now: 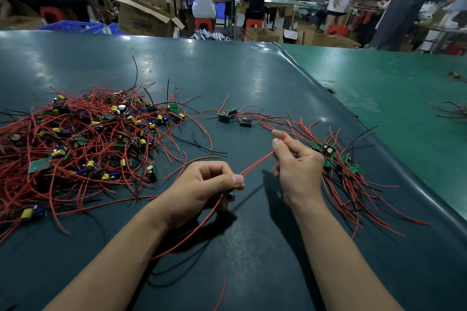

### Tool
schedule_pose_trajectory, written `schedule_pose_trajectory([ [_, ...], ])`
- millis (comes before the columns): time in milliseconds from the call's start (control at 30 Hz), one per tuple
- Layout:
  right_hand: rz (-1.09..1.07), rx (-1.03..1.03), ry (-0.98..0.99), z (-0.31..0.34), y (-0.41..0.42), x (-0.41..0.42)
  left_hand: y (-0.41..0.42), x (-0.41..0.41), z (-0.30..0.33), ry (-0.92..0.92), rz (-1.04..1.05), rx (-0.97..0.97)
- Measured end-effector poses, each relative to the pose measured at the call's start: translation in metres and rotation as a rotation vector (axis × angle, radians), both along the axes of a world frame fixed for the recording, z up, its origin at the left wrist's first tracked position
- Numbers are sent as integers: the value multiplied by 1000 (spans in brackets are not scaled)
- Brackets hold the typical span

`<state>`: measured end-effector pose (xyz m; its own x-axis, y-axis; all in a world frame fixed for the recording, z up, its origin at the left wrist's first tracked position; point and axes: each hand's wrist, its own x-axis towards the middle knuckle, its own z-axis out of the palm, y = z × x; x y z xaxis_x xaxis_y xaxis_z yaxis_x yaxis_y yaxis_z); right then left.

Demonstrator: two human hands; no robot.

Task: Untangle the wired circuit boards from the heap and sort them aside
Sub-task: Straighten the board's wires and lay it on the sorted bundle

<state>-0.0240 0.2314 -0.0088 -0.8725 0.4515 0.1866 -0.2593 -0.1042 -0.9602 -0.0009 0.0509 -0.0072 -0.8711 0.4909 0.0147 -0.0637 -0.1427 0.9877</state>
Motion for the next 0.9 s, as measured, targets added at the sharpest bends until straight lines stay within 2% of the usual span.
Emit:
schedule_pose_trajectory([
  [67,90,-66,-62,2,0,1,2,0,0,16,69,28],
  [167,432,-117,-325,7,-2,9,3,-2,-1,34,223,78],
  [233,693,2,-416,8,-7,17,4,-3,-2,62,268,48],
  [267,812,77,-398,8,-10,21,4,-4,-2,74,266,26],
  [333,905,190,-333,7,-15,26,4,-3,-3,88,237,-9],
  [600,867,276,-286,11,-14,28,-4,-2,1,140,142,-147],
  [767,591,232,-174,11,-8,22,-17,-8,6,115,74,-125],
  [900,462,275,-79,9,-10,19,-36,-14,10,38,60,-24],
])
